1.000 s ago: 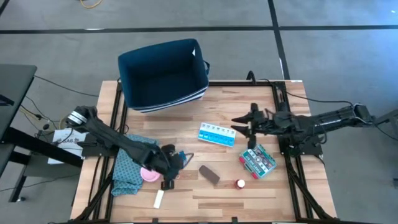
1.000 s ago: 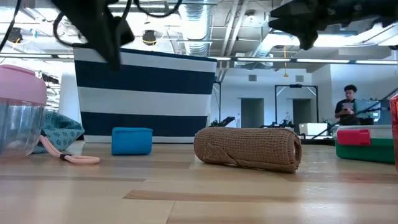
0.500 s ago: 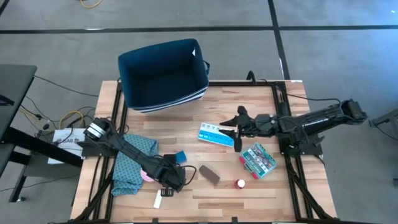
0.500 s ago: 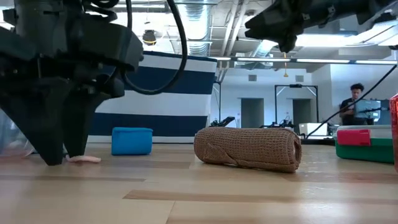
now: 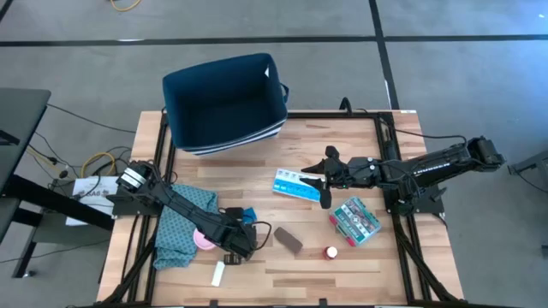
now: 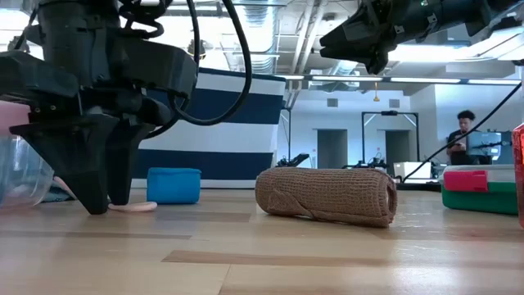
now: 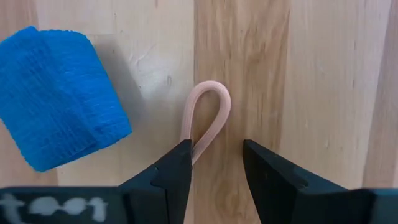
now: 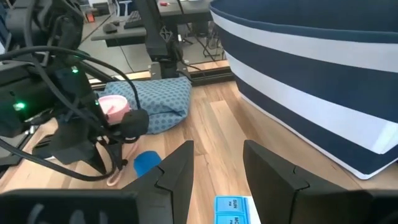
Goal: Pick & place medical supplies in basket/bin
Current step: Put the pink pill dispenser into the blue bin
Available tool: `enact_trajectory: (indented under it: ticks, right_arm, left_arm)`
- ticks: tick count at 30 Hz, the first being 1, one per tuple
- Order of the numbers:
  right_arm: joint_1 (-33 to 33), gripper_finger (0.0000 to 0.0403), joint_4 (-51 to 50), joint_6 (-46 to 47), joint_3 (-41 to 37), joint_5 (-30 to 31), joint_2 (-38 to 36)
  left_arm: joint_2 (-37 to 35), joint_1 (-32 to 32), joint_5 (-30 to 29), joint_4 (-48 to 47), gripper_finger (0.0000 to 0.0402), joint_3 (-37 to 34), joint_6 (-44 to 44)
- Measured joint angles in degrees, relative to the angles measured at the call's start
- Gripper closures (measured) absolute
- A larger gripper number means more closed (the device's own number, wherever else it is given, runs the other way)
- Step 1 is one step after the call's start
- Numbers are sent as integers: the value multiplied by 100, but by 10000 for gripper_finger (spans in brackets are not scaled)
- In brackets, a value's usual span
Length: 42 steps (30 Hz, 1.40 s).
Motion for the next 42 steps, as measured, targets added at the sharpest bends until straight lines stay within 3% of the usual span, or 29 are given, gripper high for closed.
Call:
enact_trajectory:
  ticks: [7,16,23,30,35,42]
  right_arm:
    - [24,272,-15,0,0,-16,-3]
    - [24,272,-44,2,0,-16,-3]
    - [24,272,-44,2,-2,-16,-3]
    - [24,272,-44,-37,-2,-14,-3]
    - [24,272,-44,-37,-2,-14,-3]
    - [24,272,-44,-37,-2,-12,-3]
  left_arm:
    - [138,204,175,55,277,-29,236]
    - [146,462,104,249,392,-50,376]
    - [126,477,-184,328,400,36,50]
    - [17,267,-2029,-690,401,1034,127]
    - [14,134,-2867,-2004,401,2413,102]
    - [-2,188,-4823,-3562,401,4352,270]
